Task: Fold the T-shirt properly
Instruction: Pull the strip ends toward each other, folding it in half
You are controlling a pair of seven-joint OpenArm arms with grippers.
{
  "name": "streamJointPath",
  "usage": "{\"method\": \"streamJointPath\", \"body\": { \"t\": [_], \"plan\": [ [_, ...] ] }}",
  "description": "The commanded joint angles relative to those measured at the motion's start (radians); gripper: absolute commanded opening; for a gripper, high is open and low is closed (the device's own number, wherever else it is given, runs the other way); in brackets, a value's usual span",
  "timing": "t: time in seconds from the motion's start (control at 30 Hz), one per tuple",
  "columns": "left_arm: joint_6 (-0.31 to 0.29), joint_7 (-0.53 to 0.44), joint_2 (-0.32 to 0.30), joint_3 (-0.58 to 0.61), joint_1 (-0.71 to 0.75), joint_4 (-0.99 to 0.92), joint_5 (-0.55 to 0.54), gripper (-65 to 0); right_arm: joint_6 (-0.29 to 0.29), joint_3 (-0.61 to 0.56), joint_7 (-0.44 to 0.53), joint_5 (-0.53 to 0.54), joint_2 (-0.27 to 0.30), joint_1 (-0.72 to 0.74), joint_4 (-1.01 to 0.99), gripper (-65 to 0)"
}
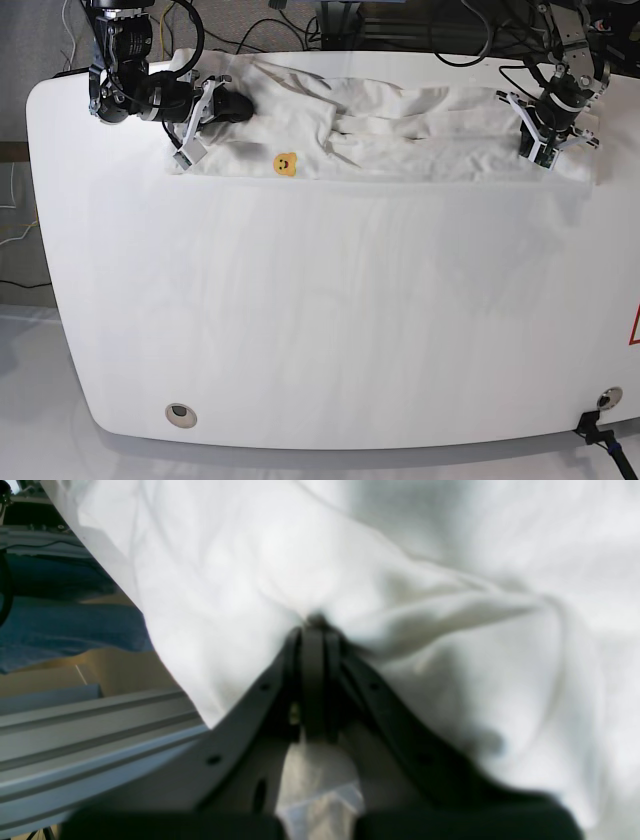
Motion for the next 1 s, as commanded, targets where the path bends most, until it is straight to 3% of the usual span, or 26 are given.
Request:
{"method": "streamJointPath", "body": {
  "t": [0.0, 0.17, 0.47, 0.7, 0.83, 0.97],
  "plan": [
    [-0.016, 0.069, -0.003, 0.002, 0.011, -0.005, 0.036, -65.0, -0.015, -0.001, -0.036, -0.079, 0.012, -0.004, -0.001, -65.0],
    [-0.016, 0.069, -0.033, 0.003, 0.008, -0.011, 0.036, -65.0, -0.015, 0.002, -0.036, -0.082, 0.015, 0.002, -0.002, -65.0],
    [-0.016, 0.07, -0.057, 0.008, -0.099, -0.04, 0.042, -65.0, -0.015, 0.0, -0.036, -0.101, 0.081, 0.082, -0.004, -65.0],
    [-0.016, 0.073, -0.053, 0.051, -0.132, -0.04, 0.042, -65.0, -0.015, 0.0, -0.036, -0.211, 0.076, 0.155, -0.015, -65.0],
    [-0.016, 0.073, -0.046, 0.1, -0.135, -0.04, 0.041, -65.0, -0.015, 0.0, -0.034, -0.22, 0.075, 0.217, -0.124, -65.0],
    [-0.016, 0.073, -0.002, 0.103, -0.179, -0.051, 0.044, -65.0, -0.015, -0.003, 0.033, -0.222, 0.081, 0.261, -0.211, -65.0]
  ]
}}
